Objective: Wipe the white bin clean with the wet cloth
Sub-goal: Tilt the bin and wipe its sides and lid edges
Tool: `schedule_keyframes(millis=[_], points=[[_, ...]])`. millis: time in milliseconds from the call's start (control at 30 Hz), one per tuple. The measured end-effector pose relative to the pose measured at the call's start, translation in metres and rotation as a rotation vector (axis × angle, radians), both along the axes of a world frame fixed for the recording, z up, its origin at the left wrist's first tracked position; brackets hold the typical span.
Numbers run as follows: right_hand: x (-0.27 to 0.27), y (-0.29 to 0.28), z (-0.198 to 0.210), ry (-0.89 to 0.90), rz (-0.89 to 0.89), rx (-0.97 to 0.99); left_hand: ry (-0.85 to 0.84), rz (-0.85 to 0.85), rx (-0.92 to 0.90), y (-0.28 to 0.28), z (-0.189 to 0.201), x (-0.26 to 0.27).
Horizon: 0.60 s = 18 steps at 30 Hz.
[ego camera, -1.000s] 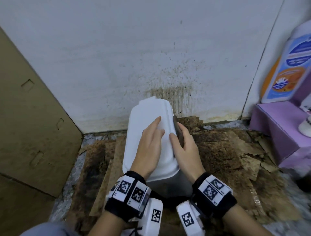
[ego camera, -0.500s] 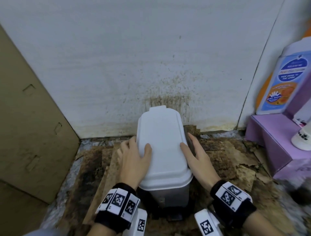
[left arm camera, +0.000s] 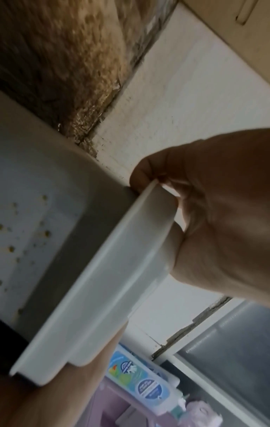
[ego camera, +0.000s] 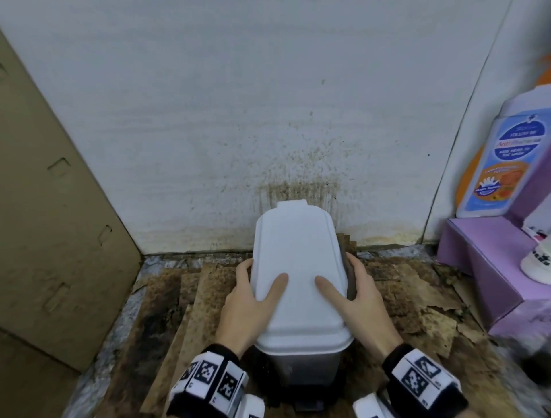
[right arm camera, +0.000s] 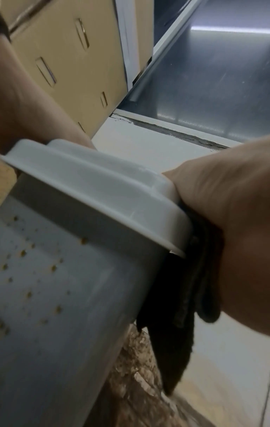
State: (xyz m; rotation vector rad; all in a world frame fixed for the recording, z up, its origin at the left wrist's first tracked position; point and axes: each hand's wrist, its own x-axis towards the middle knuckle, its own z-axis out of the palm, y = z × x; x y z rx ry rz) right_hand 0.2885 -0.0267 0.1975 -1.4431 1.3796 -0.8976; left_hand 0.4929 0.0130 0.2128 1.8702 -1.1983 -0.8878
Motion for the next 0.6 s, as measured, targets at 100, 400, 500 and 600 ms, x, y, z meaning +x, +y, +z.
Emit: schedule_keyframes(millis=[100,400,500,600], points=[[0.001,0.006,-0.003,-0.002,-0.017,-0.014,0.034,-0.01,-0.026,0.003,-0.001,0.003],[0.025,0.039,-0.014,-0.136,-0.245,-0.035,0.052,-0.143,-0.021,-0.005,0.012,0.018],[0.035,0.05,-0.013,-0.196,-0.29,-0.022,0.055,-0.172,0.03,-0.013,0.012,0.028],[0.044,0.052,-0.012,-0.213,-0.291,-0.021,0.091,-0.139,0.035,-0.014,0.011,0.032]])
